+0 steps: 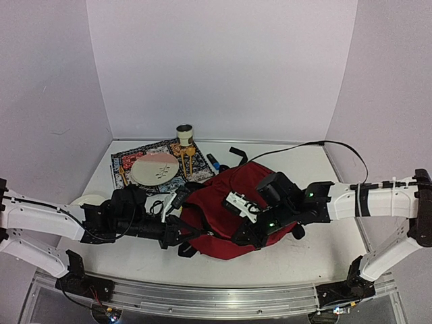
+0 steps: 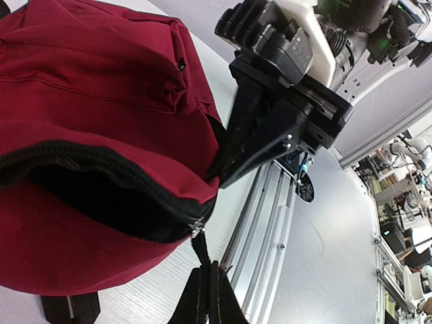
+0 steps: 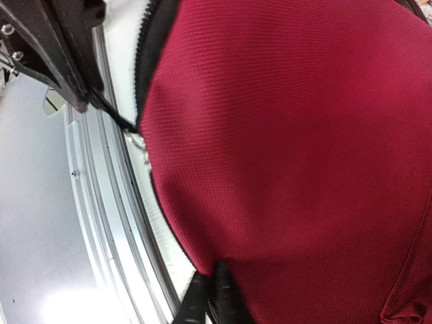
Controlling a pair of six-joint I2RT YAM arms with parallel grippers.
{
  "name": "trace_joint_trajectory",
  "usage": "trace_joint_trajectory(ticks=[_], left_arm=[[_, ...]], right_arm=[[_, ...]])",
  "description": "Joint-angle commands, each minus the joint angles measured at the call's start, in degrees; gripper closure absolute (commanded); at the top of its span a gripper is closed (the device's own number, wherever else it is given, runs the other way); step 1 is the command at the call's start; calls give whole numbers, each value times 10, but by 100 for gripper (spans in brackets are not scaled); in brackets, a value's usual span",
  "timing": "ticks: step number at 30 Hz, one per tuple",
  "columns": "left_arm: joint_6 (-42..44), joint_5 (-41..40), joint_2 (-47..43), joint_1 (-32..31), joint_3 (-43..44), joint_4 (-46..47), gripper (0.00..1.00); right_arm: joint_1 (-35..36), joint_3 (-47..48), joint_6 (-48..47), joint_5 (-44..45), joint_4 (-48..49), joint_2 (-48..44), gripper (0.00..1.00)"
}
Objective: Pack the student bag
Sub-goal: Hold the largest pocket of the student bag, then zip the largest pocket of the bag in the student bag.
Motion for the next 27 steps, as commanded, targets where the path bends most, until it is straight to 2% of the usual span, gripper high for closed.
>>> trace_joint_trajectory(ticks=[1, 7, 12, 20, 27], left_arm=[[5, -51, -34, 2, -1, 7, 100], [10, -96, -37, 8, 4, -25, 100], [11, -174, -40, 28, 18, -93, 100], [-13, -254, -60, 101, 25, -140, 100], [-22, -278, -68, 147, 33, -162, 100]], right_arm=[[2, -6, -13, 33, -40, -31, 100], [-2, -41, -5, 80, -84, -100, 100], [-9, -58, 16, 84, -95, -141, 100], [-16, -42, 53, 137, -157, -145, 100], [-25, -39, 80, 167, -205, -193, 100]])
